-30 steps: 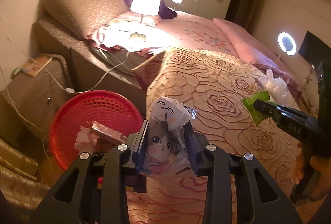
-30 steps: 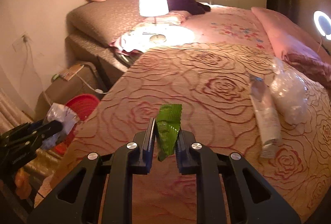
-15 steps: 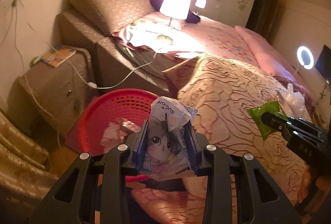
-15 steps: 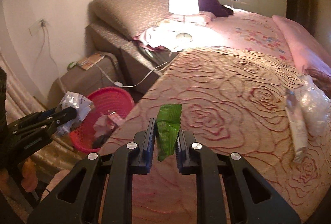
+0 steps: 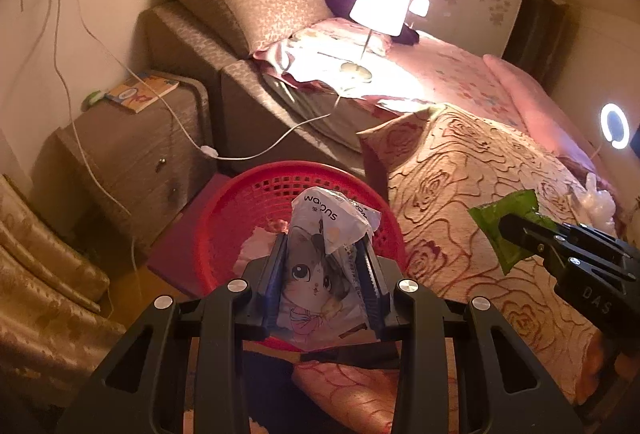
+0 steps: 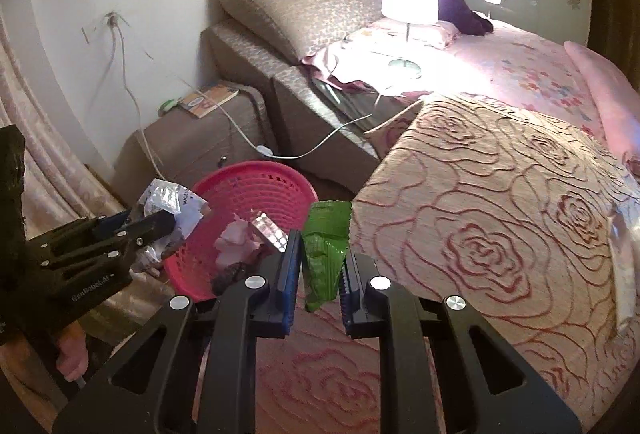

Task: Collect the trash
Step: 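Carry the wrapper and green packet over the wastebasket with both tools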

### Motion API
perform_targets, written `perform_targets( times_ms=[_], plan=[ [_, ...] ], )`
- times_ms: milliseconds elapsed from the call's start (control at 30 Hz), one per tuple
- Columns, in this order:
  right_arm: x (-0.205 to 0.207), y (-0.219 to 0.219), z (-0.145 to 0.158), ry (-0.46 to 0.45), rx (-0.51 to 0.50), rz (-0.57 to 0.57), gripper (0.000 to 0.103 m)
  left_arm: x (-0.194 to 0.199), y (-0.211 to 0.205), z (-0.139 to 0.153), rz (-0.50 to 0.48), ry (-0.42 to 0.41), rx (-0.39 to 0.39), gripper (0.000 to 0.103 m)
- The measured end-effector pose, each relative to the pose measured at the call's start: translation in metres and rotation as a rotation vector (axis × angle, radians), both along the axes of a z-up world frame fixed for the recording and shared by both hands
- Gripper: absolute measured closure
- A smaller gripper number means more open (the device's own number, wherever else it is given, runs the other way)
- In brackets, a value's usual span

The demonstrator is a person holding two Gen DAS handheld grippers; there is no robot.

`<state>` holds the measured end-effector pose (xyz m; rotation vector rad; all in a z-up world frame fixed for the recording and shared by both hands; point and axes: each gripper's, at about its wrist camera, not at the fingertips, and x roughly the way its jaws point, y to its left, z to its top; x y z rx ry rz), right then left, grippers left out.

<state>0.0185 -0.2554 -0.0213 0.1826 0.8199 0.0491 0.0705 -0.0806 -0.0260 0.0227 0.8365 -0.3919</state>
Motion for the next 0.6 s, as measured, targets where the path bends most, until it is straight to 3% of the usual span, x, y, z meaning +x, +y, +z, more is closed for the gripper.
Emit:
perform_targets(
  times_ms=[600],
  plan=[
    [0.064,0.026,-0.013,0.054,0.044,0.085,0.086,0.04,0.004,-0.029,0.012,0.05,0.04,0.07]
  ],
)
